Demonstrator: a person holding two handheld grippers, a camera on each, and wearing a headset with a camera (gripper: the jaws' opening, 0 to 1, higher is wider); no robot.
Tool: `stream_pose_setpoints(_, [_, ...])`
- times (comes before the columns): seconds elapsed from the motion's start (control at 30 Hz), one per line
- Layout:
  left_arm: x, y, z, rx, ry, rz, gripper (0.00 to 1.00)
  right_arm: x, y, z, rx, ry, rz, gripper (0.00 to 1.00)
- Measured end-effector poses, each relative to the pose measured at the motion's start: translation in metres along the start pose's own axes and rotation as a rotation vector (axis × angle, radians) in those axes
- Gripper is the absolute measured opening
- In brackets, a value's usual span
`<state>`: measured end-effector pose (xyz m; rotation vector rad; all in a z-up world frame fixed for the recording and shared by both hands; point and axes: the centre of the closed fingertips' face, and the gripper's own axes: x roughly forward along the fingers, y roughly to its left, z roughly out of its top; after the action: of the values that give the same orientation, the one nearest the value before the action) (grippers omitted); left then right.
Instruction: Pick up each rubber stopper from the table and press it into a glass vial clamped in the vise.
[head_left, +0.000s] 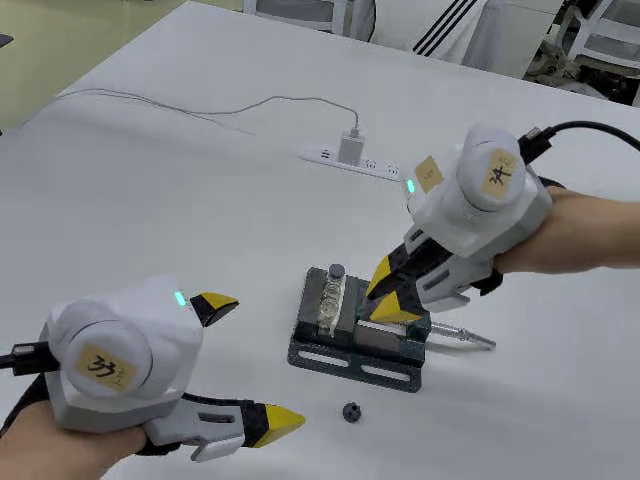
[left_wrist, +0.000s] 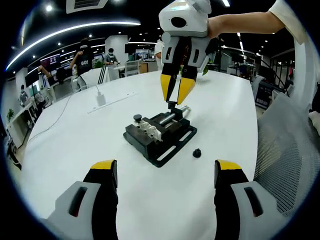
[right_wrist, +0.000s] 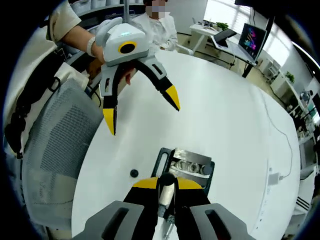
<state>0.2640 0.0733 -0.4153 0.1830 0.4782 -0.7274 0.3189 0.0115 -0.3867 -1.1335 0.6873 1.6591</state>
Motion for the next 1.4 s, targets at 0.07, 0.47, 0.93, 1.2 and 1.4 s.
stream_pose_setpoints(0.07, [0.000,0.000,0.000,0.002,-0.001,0.001,0.79,0.000,-0.006,0.000,-0.035,0.022,-0.001,0.06])
stream_pose_setpoints(0.47, [0.000,0.001,0.001,0.004,-0.002,0.001,0.78,0.010,-0.026,0.005,-0.135,0.107,0.025,0.06])
stream_pose_setpoints(0.93, [0.000,-0.001,0.000,-0.003,0.000,-0.006,0.77,0.032,-0.041,-0.001,-0.186,0.206,0.037,0.06])
stream_pose_setpoints(1.2, [-0.001,0.001,-0.001,-0.009,-0.002,-0.002,0.76,0.040,-0.044,-0.002,-0.163,0.225,0.053,0.06])
stream_pose_setpoints(1.4, [-0.002,0.002,-0.003,-0.015,0.000,0.002,0.75,0.044,-0.045,-0.003,-0.160,0.245,0.059,0.06])
